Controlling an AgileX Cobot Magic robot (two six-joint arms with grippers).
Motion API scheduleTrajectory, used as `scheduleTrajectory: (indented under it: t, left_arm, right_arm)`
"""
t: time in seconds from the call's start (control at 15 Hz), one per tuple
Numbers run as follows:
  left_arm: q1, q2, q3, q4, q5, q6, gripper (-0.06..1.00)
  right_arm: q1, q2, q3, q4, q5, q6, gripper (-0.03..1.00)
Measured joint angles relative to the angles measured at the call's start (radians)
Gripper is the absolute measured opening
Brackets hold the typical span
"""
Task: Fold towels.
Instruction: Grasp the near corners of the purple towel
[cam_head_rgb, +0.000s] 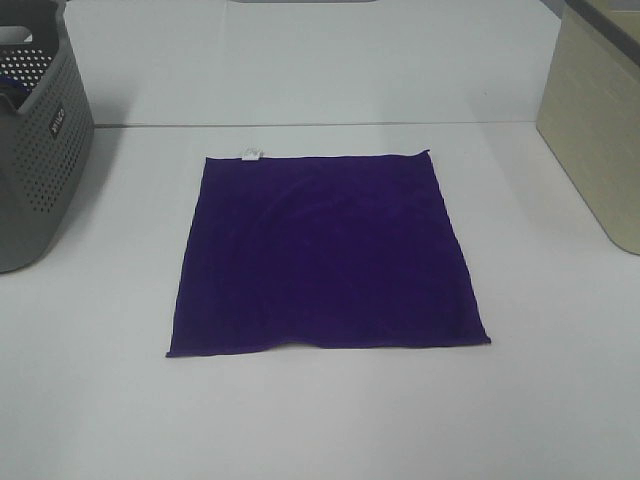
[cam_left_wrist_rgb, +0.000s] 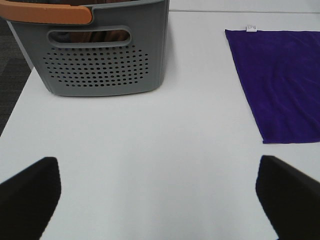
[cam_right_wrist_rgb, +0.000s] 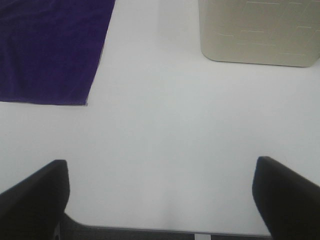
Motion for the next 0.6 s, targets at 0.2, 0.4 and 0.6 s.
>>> scheduleTrajectory:
  t: [0.2, 0.4, 0.6]
  left_arm:
    - [0.000, 0.000, 0.000, 0.000, 0.000, 0.000, 0.99]
    - [0.000, 0.000, 0.000, 0.000, 0.000, 0.000, 0.99]
    - [0.000, 0.000, 0.000, 0.000, 0.000, 0.000, 0.99]
  right_arm:
    - [0.000, 0.000, 0.000, 0.000, 0.000, 0.000, 0.96]
    - [0.000, 0.000, 0.000, 0.000, 0.000, 0.006, 0.96]
    - [0.000, 0.000, 0.000, 0.001, 0.000, 0.006, 0.96]
